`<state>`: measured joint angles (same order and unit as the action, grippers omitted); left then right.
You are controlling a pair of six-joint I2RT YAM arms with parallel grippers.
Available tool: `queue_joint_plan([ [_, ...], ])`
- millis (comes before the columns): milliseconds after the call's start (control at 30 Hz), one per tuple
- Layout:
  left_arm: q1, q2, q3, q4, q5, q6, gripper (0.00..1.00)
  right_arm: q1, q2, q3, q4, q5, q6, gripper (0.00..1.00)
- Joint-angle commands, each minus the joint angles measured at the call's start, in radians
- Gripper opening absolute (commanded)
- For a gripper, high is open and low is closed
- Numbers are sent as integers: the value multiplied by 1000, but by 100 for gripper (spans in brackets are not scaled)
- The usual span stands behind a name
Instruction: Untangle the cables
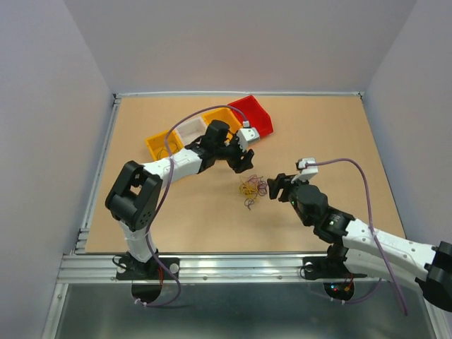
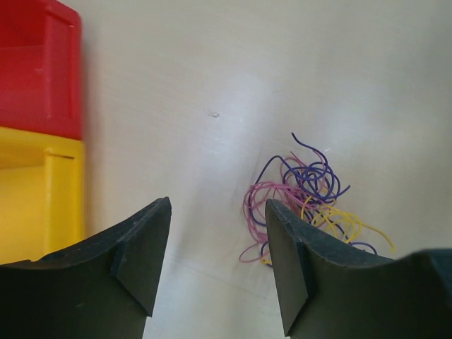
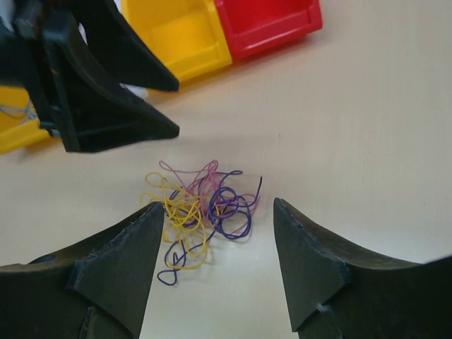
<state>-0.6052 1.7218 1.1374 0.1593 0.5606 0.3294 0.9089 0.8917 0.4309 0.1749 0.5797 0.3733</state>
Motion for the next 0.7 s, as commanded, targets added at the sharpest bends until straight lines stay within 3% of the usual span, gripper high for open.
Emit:
queue_joint_plan([
  [0, -14, 45, 100, -35, 16, 40, 65, -4, -115, -72, 95, 118, 36, 68],
  [167, -27, 91, 168, -121, 73, 86, 65, -7, -154, -95, 107, 127, 29, 68],
  [667, -110, 136, 216, -353, 10, 229, 60, -5, -65, -73, 146, 97, -1, 72],
])
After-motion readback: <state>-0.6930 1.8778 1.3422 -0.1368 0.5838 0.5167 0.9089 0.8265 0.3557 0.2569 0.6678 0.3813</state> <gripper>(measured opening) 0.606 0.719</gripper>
